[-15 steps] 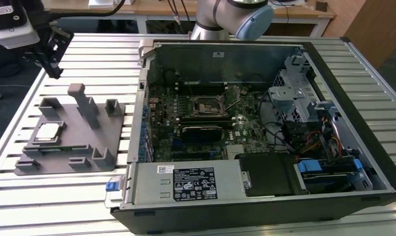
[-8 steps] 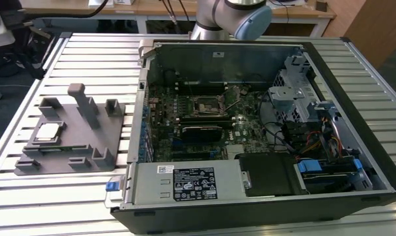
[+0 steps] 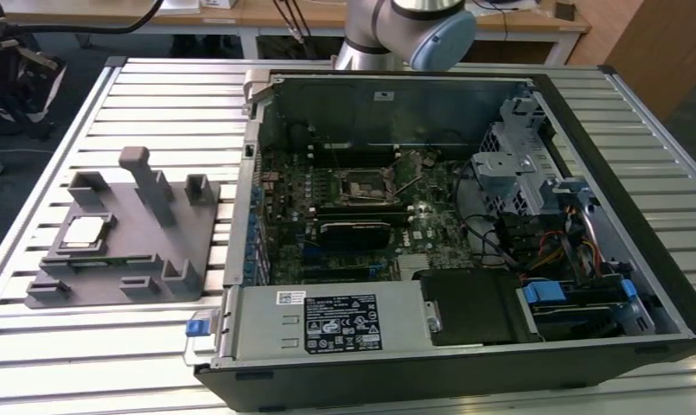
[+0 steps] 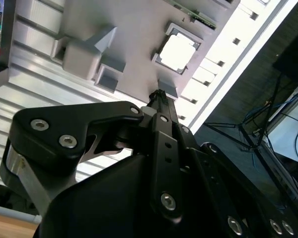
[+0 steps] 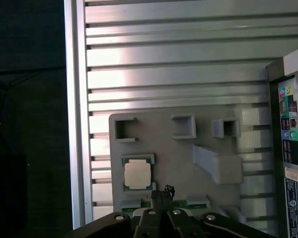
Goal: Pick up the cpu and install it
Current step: 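Reach for the cpu, then pick up the cpu and move it towards the insertion slot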
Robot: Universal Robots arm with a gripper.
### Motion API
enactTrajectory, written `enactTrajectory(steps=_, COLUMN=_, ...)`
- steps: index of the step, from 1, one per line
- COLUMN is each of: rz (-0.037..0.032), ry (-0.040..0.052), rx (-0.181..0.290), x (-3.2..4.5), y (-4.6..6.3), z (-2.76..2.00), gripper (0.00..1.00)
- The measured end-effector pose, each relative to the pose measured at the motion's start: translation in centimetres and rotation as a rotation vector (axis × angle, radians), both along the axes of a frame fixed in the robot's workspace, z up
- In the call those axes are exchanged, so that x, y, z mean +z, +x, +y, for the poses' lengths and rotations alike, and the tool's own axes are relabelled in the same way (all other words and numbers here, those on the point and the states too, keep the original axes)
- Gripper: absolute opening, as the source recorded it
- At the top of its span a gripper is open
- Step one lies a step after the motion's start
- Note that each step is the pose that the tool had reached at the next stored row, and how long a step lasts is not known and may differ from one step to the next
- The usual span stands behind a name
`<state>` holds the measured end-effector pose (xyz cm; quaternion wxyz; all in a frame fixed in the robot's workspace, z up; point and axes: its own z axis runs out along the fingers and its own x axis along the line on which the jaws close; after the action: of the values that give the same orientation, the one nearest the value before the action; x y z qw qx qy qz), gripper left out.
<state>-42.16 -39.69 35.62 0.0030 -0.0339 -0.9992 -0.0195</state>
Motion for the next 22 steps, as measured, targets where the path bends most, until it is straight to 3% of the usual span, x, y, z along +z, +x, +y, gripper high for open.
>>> enactTrajectory(steps=12, rz=0.0001, ry=0.0, rx=0.0, x=-0.16, y=-2.1, z=0.0, gripper=0.11)
enactTrajectory(steps=22, rz=0.0003, ry=-0.0021, rx=0.0, x=-0.41, y=-2.2, z=-0.02, gripper=0.11)
